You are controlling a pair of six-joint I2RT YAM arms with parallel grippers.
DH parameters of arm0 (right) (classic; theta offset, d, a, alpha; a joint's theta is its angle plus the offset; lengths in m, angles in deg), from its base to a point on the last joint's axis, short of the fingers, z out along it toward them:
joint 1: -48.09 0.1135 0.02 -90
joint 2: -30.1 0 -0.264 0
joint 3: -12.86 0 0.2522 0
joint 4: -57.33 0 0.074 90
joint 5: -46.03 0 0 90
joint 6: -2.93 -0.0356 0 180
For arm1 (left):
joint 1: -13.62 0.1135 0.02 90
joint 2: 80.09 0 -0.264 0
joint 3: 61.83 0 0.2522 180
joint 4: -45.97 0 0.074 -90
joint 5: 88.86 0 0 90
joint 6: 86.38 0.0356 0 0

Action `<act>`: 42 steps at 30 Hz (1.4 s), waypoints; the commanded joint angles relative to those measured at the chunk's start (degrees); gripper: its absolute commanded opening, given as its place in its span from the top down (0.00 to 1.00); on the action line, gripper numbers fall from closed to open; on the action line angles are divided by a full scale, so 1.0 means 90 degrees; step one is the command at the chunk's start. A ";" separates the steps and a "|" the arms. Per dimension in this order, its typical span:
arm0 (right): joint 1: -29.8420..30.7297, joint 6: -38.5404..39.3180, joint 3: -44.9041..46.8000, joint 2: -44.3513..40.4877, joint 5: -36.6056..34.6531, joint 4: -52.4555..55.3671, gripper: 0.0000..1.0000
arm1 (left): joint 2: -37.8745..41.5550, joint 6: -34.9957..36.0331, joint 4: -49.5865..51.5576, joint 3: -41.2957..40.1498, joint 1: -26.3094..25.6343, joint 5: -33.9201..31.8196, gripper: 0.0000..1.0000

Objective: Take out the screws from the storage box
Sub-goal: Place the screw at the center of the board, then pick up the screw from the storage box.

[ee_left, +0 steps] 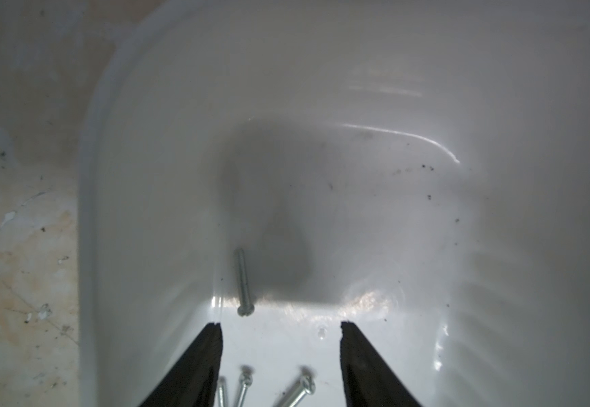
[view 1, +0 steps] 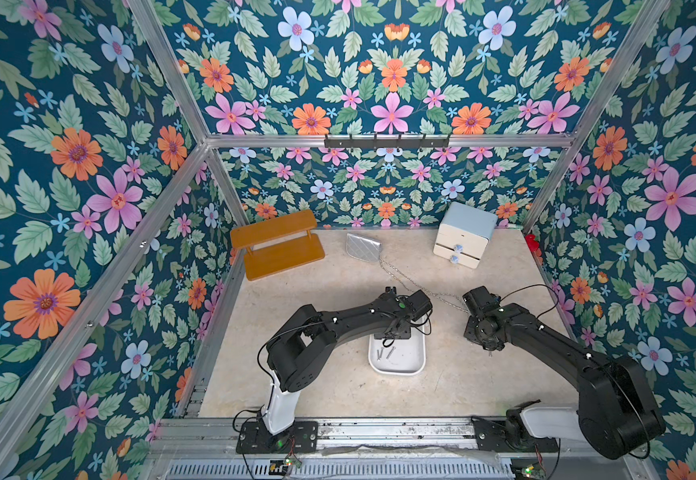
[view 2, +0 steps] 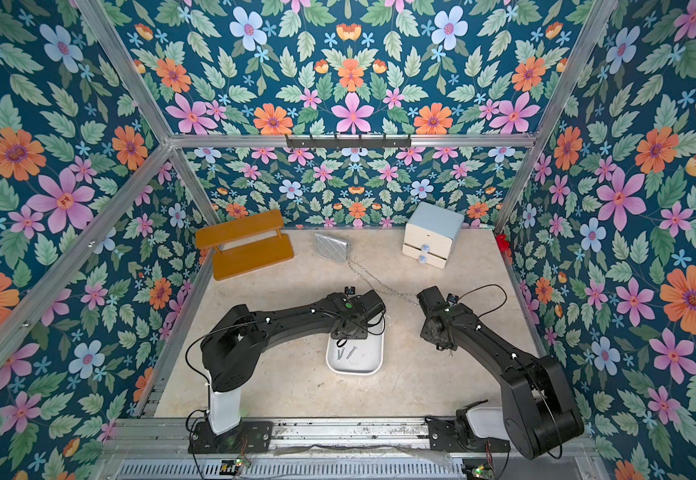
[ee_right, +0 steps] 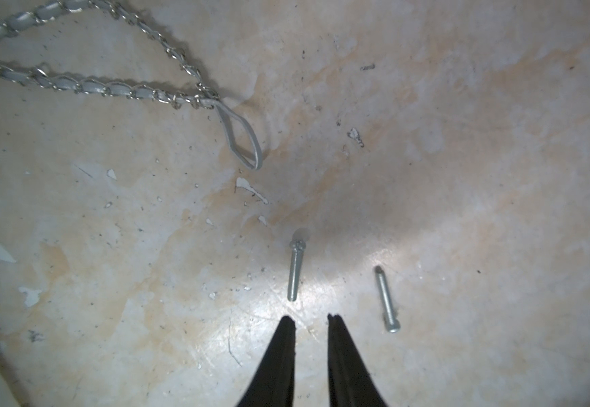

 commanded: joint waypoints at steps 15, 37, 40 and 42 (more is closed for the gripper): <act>0.0002 0.0078 0.0100 -0.0300 -0.0146 0.0111 0.76 | -0.0706 -0.0287 -0.0098 0.0183 0.0071 0.0527 0.43; 0.0003 0.0136 0.0105 -0.0276 -0.0043 0.0155 0.76 | -0.0681 -0.0361 -0.0662 -0.0291 0.0658 0.0661 0.74; 0.0002 0.0131 0.0134 -0.0329 -0.0057 0.0171 0.75 | -0.0772 -0.0339 -0.0658 -0.0267 0.0655 0.0689 0.78; -0.0003 0.0127 0.0166 -0.0367 -0.0058 0.0167 0.75 | -0.0796 -0.0342 -0.0693 -0.0349 0.0658 0.0710 0.81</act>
